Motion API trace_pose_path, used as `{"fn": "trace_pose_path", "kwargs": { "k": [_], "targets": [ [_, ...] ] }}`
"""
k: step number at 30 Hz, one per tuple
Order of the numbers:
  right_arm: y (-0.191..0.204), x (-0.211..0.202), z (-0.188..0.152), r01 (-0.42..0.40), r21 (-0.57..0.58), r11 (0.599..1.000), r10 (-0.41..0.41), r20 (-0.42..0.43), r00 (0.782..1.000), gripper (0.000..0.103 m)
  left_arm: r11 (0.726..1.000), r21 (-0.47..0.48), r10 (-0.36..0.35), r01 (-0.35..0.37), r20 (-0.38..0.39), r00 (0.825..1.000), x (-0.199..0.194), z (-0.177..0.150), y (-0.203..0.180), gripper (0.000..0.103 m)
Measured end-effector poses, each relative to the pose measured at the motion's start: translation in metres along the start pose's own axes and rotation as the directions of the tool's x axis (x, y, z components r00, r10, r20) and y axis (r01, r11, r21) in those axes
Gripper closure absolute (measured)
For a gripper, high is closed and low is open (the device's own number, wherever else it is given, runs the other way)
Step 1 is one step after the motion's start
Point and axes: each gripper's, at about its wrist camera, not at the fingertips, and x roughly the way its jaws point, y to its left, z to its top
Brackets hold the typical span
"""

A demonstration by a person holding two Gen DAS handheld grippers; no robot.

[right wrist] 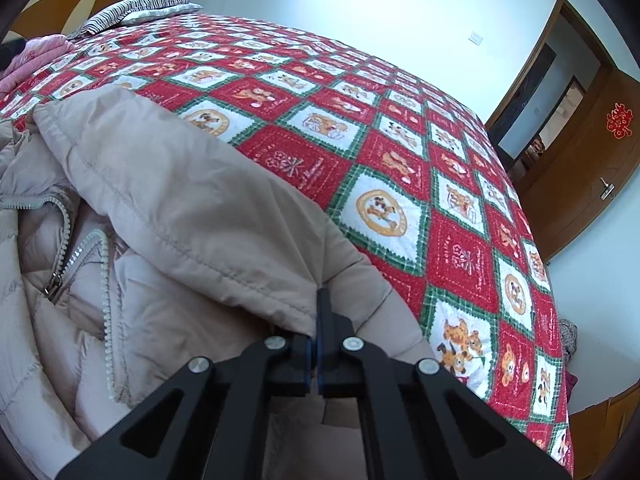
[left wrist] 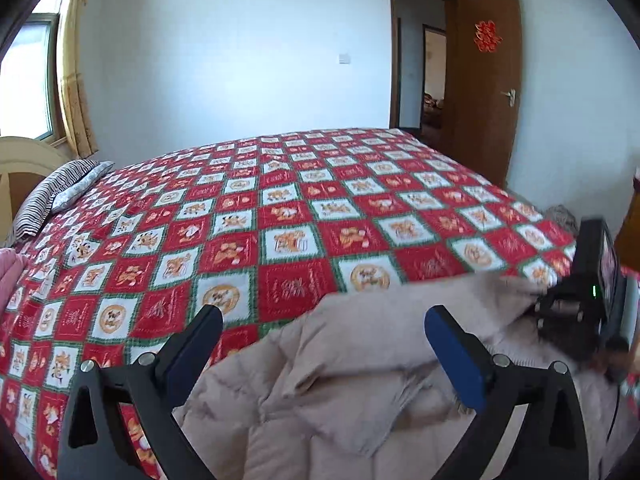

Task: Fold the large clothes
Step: 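Grasp the folded jacket edge with the left tool while the right tool grasps it too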

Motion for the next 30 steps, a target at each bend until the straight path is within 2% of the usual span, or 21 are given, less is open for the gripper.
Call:
{"fn": "trace_pose_path", "kwargs": {
  "k": [3,5,7,9,11,15,17,19,21,24,26,28,30],
  "targets": [
    [0.003,0.001,-0.002,0.007,-0.012,1.000,-0.007,0.004,1.000,0.102,1.000,0.007,0.026,-0.026,-0.029,0.999,0.023,0.013,-0.010,0.002],
    [0.002,0.002,-0.003,0.005,-0.012,1.000,-0.005,0.000,1.000,0.102,0.996,0.030,0.079,-0.078,-0.042,0.996,0.043,0.013,-0.018,0.002],
    [0.002,0.002,-0.004,0.001,-0.011,1.000,-0.001,-0.002,1.000,0.102,0.985,0.076,0.165,-0.155,-0.146,0.975,0.078,0.001,-0.026,0.002],
    [0.001,0.003,-0.005,-0.002,-0.010,1.000,0.002,-0.005,1.000,0.102,0.975,0.105,0.215,-0.197,-0.213,0.953,0.099,-0.015,-0.026,0.002],
    [0.002,0.003,-0.004,-0.004,-0.014,1.000,0.004,-0.006,1.000,0.101,0.980,0.091,0.192,-0.174,-0.260,0.946,0.111,-0.031,-0.021,0.002],
    [0.000,-0.003,-0.002,-0.029,-0.016,0.999,0.029,-0.030,0.999,0.100,0.984,0.063,0.176,-0.165,-0.269,0.947,0.114,-0.038,-0.018,0.002],
    [-0.005,-0.014,-0.001,-0.039,0.009,0.999,0.039,-0.045,0.998,0.089,0.983,0.065,0.181,-0.170,-0.274,0.945,0.117,-0.041,-0.020,0.002],
    [-0.015,-0.034,0.001,-0.047,0.070,0.996,0.049,-0.033,0.998,0.066,0.984,0.062,0.180,-0.169,-0.276,0.944,0.120,-0.042,-0.020,0.002],
    [-0.025,-0.056,0.004,-0.067,0.171,0.983,0.066,0.014,0.998,0.051,0.986,0.052,0.170,-0.162,-0.278,0.945,0.121,-0.044,-0.019,0.002],
    [-0.029,-0.071,0.017,-0.099,0.304,0.948,0.078,0.080,0.994,0.050,0.987,0.029,0.158,-0.156,-0.278,0.947,0.123,-0.046,-0.016,0.002],
    [-0.020,-0.066,0.028,-0.135,0.344,0.929,0.098,0.121,0.988,0.050,0.987,0.032,0.162,-0.159,-0.271,0.949,0.122,-0.046,-0.016,0.002],
    [-0.011,-0.049,0.039,-0.167,0.368,0.915,0.129,0.126,0.984,0.050,0.987,0.031,0.162,-0.160,-0.266,0.950,0.122,-0.047,-0.016,0.001],
    [0.001,-0.020,0.047,-0.180,0.390,0.903,0.158,0.088,0.983,0.050,0.987,0.023,0.157,-0.156,-0.266,0.951,0.123,-0.049,-0.015,0.001]
  ]
}}
